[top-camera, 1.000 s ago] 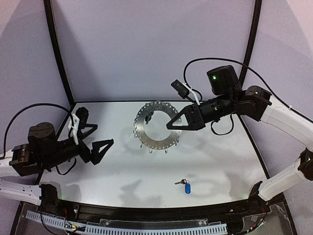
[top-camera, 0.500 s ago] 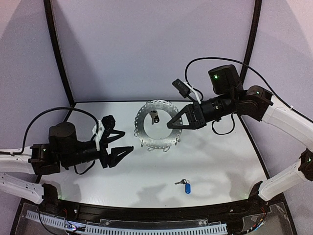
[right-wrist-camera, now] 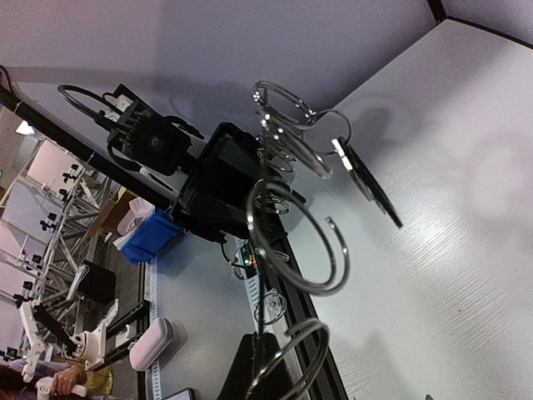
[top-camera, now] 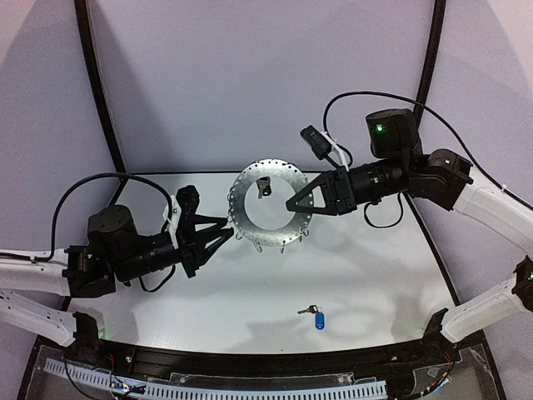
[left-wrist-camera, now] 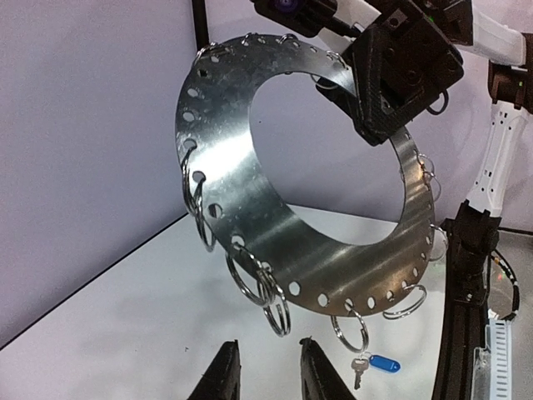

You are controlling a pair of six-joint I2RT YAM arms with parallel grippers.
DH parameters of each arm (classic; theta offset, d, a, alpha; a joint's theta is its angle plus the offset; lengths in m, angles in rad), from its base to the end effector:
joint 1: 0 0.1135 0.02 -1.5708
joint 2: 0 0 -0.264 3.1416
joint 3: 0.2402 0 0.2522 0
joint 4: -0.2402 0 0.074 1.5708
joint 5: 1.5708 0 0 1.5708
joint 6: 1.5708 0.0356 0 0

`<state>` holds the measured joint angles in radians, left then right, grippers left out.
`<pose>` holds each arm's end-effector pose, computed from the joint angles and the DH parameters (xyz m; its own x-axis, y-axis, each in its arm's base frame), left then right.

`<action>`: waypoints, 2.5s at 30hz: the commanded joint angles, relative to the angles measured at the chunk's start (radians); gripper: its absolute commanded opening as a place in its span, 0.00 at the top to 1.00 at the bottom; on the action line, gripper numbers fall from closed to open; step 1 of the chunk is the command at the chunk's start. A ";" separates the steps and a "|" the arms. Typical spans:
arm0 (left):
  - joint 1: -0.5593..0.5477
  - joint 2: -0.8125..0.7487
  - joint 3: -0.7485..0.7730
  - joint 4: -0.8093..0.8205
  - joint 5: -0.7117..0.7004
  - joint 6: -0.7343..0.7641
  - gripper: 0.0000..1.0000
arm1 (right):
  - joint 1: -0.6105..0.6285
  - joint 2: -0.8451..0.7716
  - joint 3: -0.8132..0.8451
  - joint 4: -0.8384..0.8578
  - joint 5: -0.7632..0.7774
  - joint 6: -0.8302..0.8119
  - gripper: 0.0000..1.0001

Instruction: Put the keys on the keyring

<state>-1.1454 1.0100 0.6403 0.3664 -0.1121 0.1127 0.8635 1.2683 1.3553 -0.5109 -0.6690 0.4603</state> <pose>0.1023 -0.2161 0.3041 0.0953 0.0606 -0.9936 0.8537 0.5084 0.1128 0.1607 0.2219 0.4046 -0.6675 -0.2446 -0.7033 -0.7446 0.2106 0.6335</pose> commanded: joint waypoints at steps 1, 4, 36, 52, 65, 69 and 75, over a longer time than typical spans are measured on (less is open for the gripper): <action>0.002 0.017 -0.007 0.063 0.005 0.021 0.76 | -0.008 -0.019 -0.009 0.081 -0.022 0.021 1.00; 0.000 0.027 -0.006 0.088 -0.002 0.030 0.77 | -0.008 -0.018 -0.015 0.087 -0.025 0.026 1.00; -0.041 -0.007 0.016 -0.050 -0.098 0.136 0.99 | -0.008 0.000 -0.045 0.058 0.168 0.036 0.97; -0.045 0.079 0.365 -0.797 -0.176 -0.061 0.99 | -0.008 0.048 -0.135 -0.023 0.461 -0.213 0.40; -0.045 0.180 0.463 -0.848 -0.083 -0.010 0.99 | 0.010 0.042 -0.274 0.319 0.200 -0.575 0.36; -0.045 0.184 0.473 -0.830 -0.091 -0.002 0.99 | 0.060 0.047 -0.309 0.469 0.019 -0.696 0.41; -0.045 0.161 0.465 -0.790 -0.033 -0.004 0.99 | 0.110 0.110 -0.294 0.582 -0.012 -0.776 0.53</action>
<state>-1.1861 1.2078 1.0809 -0.4710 -0.1954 0.0991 0.9491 1.3308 1.0489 -0.0759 -0.5953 -0.2204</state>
